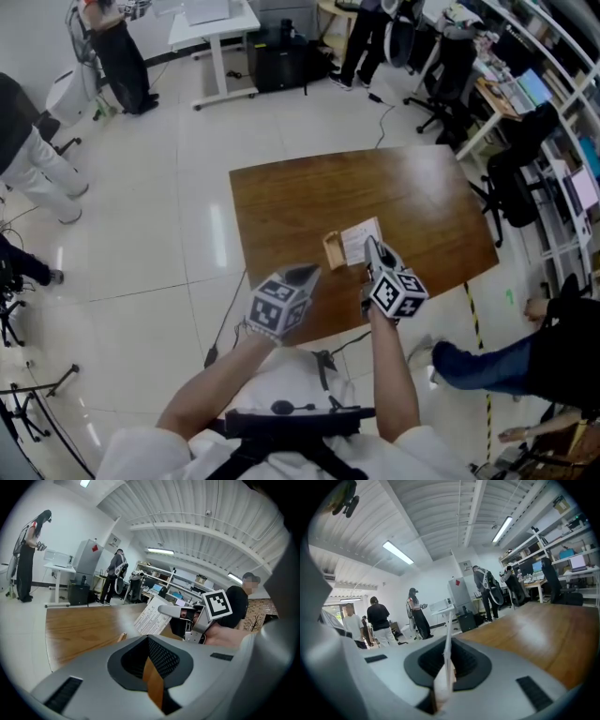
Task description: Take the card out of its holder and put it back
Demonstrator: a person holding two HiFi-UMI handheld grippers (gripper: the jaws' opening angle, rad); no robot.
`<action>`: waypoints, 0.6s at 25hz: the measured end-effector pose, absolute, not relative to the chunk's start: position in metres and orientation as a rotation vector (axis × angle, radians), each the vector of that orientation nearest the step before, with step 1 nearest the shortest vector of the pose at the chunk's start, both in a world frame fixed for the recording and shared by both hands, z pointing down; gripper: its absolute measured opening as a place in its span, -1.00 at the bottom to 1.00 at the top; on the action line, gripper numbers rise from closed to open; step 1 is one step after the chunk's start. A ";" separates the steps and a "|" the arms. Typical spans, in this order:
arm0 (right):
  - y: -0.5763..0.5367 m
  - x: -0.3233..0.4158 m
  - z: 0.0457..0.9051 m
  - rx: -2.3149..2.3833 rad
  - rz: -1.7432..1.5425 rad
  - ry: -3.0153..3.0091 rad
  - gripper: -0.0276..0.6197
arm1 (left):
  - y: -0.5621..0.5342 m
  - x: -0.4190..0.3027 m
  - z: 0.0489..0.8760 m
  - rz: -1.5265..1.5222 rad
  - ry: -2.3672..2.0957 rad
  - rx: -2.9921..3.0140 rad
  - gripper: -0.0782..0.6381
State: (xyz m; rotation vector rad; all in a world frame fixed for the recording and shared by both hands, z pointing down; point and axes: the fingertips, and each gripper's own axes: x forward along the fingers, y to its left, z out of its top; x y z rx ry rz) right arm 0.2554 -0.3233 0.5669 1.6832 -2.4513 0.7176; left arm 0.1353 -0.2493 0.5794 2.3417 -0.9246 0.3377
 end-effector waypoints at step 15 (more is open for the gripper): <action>-0.349 0.250 0.608 1.603 0.722 -2.453 -0.85 | -0.264 0.139 0.596 0.349 -0.936 2.300 -0.81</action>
